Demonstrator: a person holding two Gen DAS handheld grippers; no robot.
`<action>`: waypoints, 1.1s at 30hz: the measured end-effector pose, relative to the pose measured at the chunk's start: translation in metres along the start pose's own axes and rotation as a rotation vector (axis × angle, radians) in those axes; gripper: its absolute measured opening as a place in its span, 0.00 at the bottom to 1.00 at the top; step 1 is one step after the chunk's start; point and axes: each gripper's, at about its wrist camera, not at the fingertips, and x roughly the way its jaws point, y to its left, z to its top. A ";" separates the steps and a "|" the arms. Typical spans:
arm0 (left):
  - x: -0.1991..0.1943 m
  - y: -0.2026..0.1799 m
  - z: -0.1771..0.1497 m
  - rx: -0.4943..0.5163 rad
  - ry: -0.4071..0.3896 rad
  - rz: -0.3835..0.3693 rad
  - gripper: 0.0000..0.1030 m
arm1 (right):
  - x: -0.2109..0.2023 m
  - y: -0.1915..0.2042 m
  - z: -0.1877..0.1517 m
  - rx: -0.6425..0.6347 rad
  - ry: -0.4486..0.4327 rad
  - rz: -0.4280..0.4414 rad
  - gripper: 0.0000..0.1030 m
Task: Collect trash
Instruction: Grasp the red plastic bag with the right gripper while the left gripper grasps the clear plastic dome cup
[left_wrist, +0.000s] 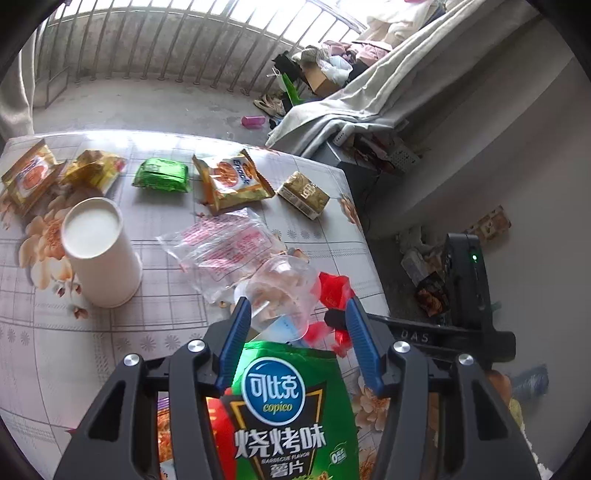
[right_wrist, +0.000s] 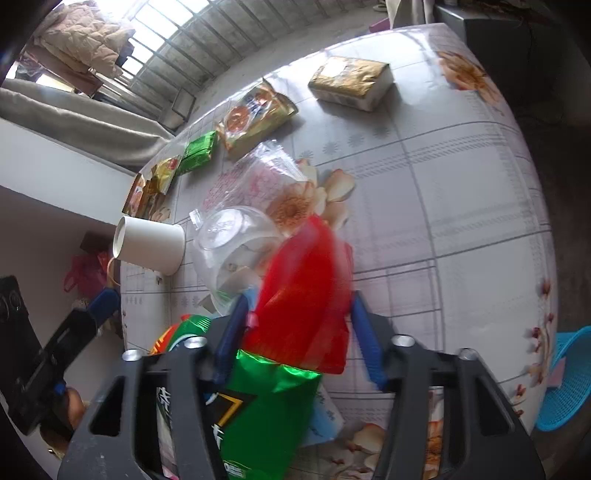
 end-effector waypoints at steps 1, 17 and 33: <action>0.004 -0.003 0.003 0.002 0.002 0.012 0.50 | -0.003 -0.006 -0.002 0.009 -0.002 0.004 0.41; 0.098 -0.023 0.029 0.101 0.145 0.201 0.65 | -0.024 -0.063 -0.019 0.069 -0.056 0.070 0.25; 0.125 -0.037 0.024 0.228 0.186 0.327 0.64 | -0.031 -0.077 -0.024 0.072 -0.094 0.113 0.24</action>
